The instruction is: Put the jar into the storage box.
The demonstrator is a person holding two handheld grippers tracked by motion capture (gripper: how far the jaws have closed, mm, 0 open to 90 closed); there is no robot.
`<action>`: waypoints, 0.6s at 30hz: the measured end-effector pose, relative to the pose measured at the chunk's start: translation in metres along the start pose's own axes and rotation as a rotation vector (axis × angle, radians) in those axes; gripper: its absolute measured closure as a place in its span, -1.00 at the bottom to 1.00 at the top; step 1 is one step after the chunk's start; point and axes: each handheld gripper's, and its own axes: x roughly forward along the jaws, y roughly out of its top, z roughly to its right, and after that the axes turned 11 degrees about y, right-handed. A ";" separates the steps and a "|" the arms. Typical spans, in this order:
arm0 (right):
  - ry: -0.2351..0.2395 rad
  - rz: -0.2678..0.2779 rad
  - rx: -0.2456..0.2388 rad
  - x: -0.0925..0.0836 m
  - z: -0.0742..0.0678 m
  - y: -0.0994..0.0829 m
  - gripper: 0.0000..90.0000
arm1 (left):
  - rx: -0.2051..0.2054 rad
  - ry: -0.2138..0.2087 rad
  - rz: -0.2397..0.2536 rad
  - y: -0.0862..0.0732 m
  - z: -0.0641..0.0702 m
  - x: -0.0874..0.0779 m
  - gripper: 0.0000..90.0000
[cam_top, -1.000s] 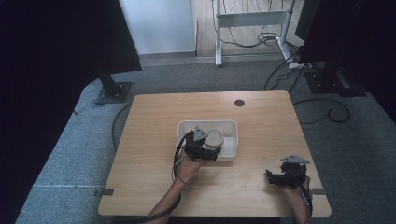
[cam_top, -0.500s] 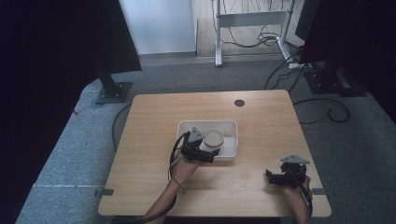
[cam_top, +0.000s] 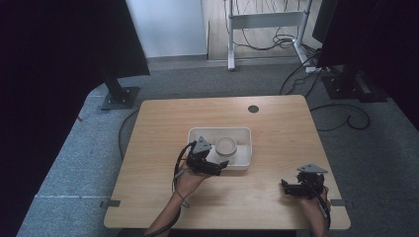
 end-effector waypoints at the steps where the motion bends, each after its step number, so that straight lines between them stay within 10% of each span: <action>1: 0.000 0.000 0.000 0.000 0.000 0.000 -0.96 | 0.002 -0.003 0.000 -0.001 -0.001 -0.002 -0.91; 18: 0.000 0.000 0.000 0.000 0.000 0.000 -0.96 | -0.013 -0.002 0.027 -0.016 -0.016 -0.031 -0.90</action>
